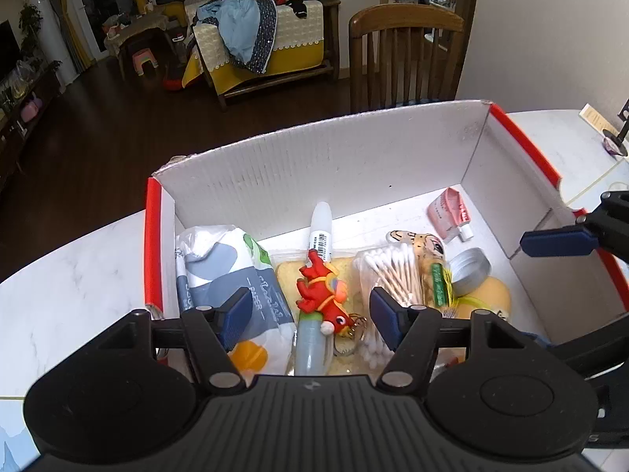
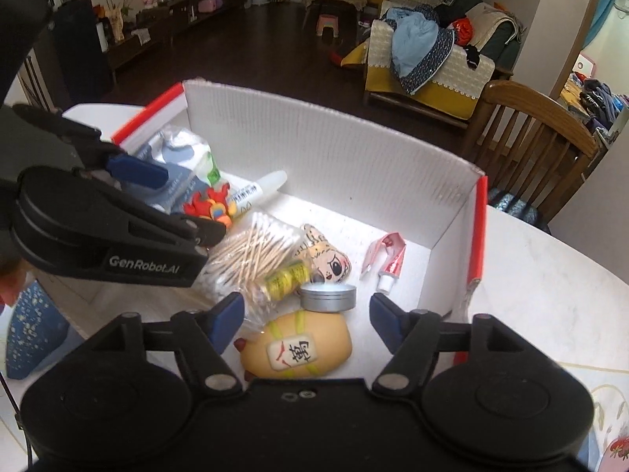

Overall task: Organize objects
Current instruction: 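Lower both items into the box and open both grippers, then withdraw both grippers from the box toward the snack bag and tape dispenser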

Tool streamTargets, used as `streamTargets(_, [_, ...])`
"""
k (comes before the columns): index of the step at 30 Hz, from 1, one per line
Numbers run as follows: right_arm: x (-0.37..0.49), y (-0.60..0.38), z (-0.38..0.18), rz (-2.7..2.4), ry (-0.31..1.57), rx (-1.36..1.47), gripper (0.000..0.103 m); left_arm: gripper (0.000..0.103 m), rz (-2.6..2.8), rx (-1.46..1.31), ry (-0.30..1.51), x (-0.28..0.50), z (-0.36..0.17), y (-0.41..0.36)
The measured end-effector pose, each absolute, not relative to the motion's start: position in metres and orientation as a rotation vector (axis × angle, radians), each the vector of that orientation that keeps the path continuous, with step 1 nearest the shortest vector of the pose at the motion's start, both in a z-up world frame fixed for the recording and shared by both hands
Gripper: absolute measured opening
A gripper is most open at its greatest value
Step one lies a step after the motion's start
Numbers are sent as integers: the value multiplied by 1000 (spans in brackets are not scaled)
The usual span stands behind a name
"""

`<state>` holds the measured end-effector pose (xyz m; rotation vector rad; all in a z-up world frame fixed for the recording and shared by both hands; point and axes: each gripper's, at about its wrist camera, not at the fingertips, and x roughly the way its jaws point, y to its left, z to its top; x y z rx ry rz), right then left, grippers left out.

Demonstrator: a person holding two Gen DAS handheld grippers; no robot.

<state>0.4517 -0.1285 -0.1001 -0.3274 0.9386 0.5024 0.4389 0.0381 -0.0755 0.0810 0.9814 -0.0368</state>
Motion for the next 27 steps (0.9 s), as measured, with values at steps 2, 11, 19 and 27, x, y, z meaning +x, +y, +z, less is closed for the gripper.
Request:
streamTargets(2, [448, -131, -94, 510, 930, -322, 75, 65, -37, 84, 973, 435, -71, 37])
streamTargets(11, [424, -144, -60, 541, 857, -310, 85, 71, -47, 91, 920, 407, -40, 32])
streamTargets(19, [396, -161, -29, 564, 785, -273, 98, 71, -77, 67, 858, 371, -6, 28])
streamTargets(27, [360, -183, -11, 623, 753, -256, 102, 77, -102, 60, 805, 327, 11, 23])
